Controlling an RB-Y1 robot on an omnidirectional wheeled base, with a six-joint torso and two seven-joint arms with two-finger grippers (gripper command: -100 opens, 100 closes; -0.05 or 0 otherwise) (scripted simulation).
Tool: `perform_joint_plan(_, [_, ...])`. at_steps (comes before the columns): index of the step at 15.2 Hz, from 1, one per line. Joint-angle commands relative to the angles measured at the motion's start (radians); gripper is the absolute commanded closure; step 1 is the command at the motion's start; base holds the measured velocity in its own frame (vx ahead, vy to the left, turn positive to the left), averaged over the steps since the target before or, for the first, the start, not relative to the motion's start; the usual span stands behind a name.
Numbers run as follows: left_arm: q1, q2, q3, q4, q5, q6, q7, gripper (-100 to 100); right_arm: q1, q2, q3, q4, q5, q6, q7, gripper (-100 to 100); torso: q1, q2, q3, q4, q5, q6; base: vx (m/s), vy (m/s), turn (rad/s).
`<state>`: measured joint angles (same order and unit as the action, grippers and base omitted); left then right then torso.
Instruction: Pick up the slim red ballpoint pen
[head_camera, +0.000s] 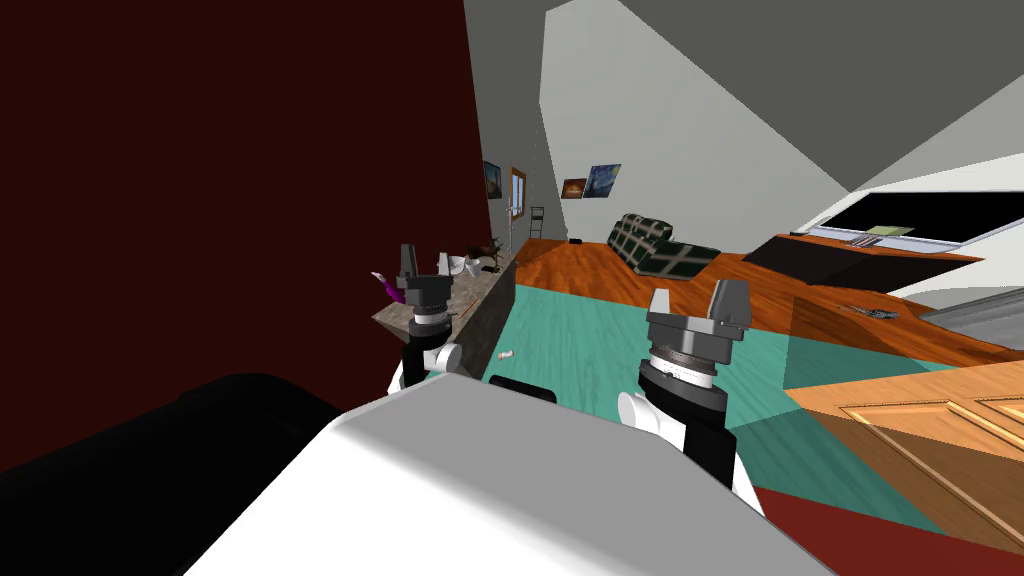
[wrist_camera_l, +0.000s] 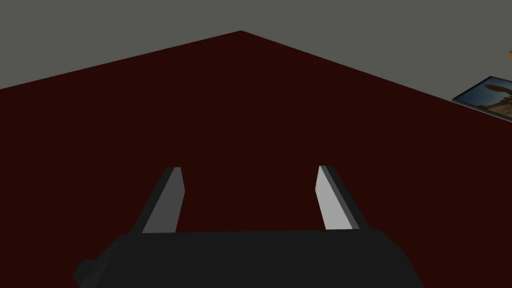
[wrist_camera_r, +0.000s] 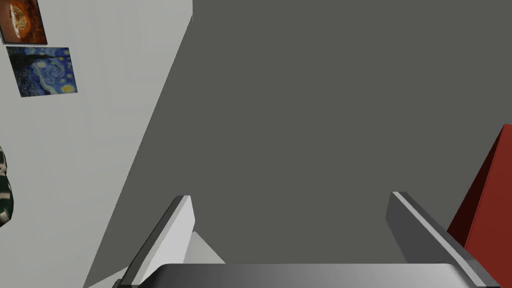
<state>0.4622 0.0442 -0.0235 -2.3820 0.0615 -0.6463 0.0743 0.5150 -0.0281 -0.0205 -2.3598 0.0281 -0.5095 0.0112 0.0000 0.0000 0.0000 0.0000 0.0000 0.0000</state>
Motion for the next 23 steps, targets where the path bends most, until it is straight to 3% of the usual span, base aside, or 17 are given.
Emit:
perform_joint_plan(1, [0.000,0.043,0.008,0.001,0.014,0.038,0.020,-100,0.000,0.000,0.000,0.000,0.000,0.000,0.000,0,0.000,0.000,0.000,0.000,0.000,0.000,0.036,-0.009,-0.003])
perform_joint_plan(7, [0.001,0.105,0.027,0.001,0.048,0.131,0.069,-100,0.000,0.000,0.000,0.000,0.000,0.000,0.000,0,-0.001,-0.006,-0.004,-0.001,0.000,0.000,0.079,-0.016,0.001])
perform_joint_plan(10, [0.002,0.149,0.046,-0.001,0.081,0.197,0.115,-100,0.000,0.000,0.000,0.000,0.000,0.000,0.000,0,-0.001,-0.007,-0.004,-0.002,0.000,0.000,0.095,-0.016,0.000])
perform_joint_plan(15, [0.003,0.172,0.057,-0.002,0.100,0.272,0.142,-100,0.000,0.000,0.000,0.000,0.000,0.000,0.000,0,-0.001,-0.007,-0.004,-0.002,0.000,0.000,0.084,-0.019,0.002])
perform_joint_plan(16, [0.004,0.196,0.068,-0.003,0.121,0.308,0.172,-100,0.000,0.000,0.000,0.000,0.000,0.000,0.000,0,-0.001,-0.006,-0.004,-0.001,0.000,0.000,0.074,-0.012,0.003])
perform_joint_plan(18, [0.004,0.196,0.068,-0.003,0.121,0.328,0.172,-100,0.000,0.000,0.000,0.000,0.000,0.000,0.000,0,-0.001,-0.007,-0.004,-0.001,0.000,0.000,0.076,-0.015,0.003])
perform_joint_plan(19, [0.005,0.220,0.080,-0.004,0.143,0.360,0.202,-100,0.000,0.000,0.000,0.000,0.000,0.000,0.000,0,-0.001,-0.006,-0.003,-0.001,0.000,0.000,0.081,-0.015,0.004])
perform_joint_plan(21, [0.005,0.220,0.080,-0.004,0.143,0.388,0.202,-100,0.000,0.000,0.000,0.000,0.000,0.000,0.000,0,-0.001,-0.007,-0.004,-0.002,0.000,0.000,0.085,-0.022,0.005])
perform_joint_plan(22, [0.006,0.245,0.093,-0.005,0.166,0.420,0.235,-100,0.000,0.000,0.000,0.000,0.000,0.000,0.000,0,-0.001,-0.006,-0.004,-0.002,0.000,0.000,0.077,-0.017,0.006])
perform_joint_plan(23, [0.006,0.245,0.093,-0.005,0.166,0.439,0.235,-100,0.000,0.000,0.000,0.000,0.000,0.000,0.000,0,-0.001,-0.006,-0.004,-0.001,0.000,0.000,0.097,-0.019,0.008])
